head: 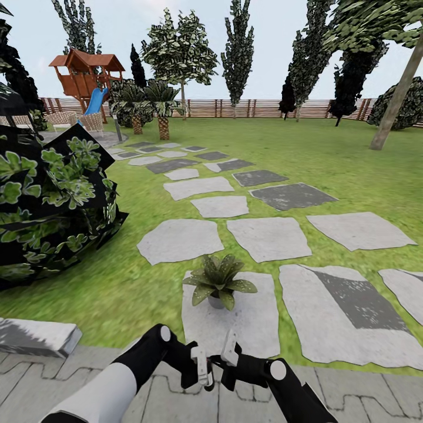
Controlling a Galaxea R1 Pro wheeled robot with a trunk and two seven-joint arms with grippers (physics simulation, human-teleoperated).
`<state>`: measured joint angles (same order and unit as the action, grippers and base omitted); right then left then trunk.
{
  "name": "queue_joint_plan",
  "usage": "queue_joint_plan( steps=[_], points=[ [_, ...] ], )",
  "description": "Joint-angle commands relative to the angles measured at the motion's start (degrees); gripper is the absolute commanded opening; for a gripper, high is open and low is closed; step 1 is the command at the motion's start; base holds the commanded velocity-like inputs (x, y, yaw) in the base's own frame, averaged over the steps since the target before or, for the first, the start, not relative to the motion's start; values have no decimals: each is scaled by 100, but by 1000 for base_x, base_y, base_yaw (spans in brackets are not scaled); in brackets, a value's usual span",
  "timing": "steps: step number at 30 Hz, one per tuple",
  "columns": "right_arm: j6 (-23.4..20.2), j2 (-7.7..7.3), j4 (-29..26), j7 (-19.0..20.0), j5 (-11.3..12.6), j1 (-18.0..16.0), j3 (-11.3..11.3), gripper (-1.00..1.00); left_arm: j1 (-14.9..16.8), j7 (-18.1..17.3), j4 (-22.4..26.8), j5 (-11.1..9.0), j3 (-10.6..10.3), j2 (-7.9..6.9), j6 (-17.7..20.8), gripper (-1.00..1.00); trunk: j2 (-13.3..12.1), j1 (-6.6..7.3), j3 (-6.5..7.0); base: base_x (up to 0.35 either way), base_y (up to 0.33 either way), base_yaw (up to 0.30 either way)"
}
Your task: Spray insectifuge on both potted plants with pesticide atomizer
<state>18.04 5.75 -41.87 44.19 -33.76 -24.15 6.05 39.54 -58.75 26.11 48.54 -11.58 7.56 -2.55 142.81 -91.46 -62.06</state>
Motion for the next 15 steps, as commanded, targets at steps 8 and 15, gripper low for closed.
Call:
queue_joint_plan(
  steps=[8, 15],
  points=[
    [33, -24, -6, 1, -61, -2, -16, -100, -8, -14, -70, 37, -19, -647, -29, -100, 2, 1, -5, 0, 0, 0],
    [33, -42, 2, -29, -52, -2, -53, 100, -162, 31, -70, 27, 20, -1135, -20, -100, 2, 1, -5, 0, 0, 0]
  ],
)
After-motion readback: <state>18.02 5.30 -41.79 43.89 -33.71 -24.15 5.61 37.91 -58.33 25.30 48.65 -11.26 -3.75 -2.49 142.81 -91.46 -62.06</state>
